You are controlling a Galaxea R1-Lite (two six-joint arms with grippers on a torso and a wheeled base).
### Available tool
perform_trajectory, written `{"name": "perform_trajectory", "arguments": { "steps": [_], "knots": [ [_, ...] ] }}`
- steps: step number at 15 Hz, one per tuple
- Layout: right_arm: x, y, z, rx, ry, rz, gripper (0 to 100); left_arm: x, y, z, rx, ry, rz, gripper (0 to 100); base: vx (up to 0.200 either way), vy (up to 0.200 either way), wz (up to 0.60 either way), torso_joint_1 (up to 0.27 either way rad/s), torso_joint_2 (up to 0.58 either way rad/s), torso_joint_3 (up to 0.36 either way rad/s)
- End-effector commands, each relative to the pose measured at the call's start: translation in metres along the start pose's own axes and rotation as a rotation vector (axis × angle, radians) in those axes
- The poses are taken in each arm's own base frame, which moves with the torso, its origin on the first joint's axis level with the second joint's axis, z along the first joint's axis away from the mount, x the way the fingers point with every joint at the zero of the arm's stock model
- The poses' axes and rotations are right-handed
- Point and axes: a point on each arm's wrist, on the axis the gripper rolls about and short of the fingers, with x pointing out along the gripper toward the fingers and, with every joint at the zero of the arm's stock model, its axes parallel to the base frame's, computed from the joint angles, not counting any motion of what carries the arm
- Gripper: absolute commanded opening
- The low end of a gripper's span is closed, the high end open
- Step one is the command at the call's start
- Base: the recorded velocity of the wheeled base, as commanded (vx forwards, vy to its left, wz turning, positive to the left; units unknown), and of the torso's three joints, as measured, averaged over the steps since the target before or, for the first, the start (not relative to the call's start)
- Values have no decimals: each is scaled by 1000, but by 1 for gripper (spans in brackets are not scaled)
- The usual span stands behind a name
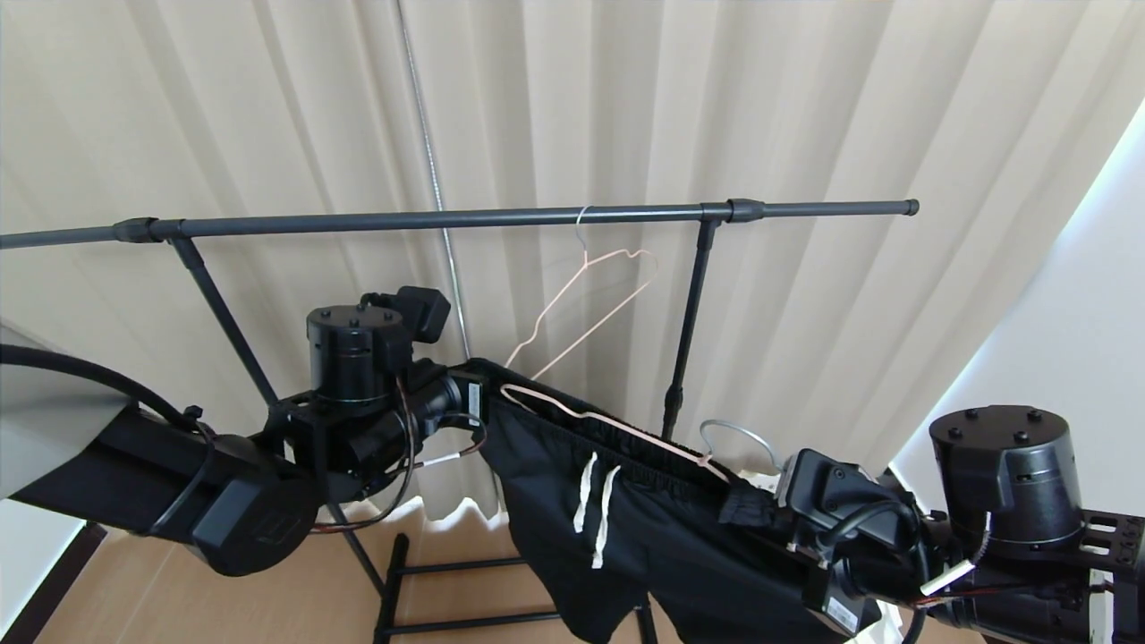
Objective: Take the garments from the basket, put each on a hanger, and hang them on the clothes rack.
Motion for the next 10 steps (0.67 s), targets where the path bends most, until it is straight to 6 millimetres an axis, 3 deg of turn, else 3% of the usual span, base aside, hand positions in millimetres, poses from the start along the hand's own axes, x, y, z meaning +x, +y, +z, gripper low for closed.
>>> {"name": "perform_trajectory", "arguments": {
  "steps": [1,4,7,10],
  "knots": [
    [4,0,1,0,5,4,0,-8,0,27,46,-33,9,0,0,0,0,0,0,0],
    [9,0,-1,2,19,12,0,-14,-13,56,153,26,55,0,0,0,0,0,0,0],
    [17,2,-5,4,45,27,0,-18,-22,67,221,62,91,0,0,0,0,0,0,0],
    [32,-2,-8,21,72,30,0,-36,-35,79,239,59,68,0,0,0,0,0,0,0]
  ]
}}
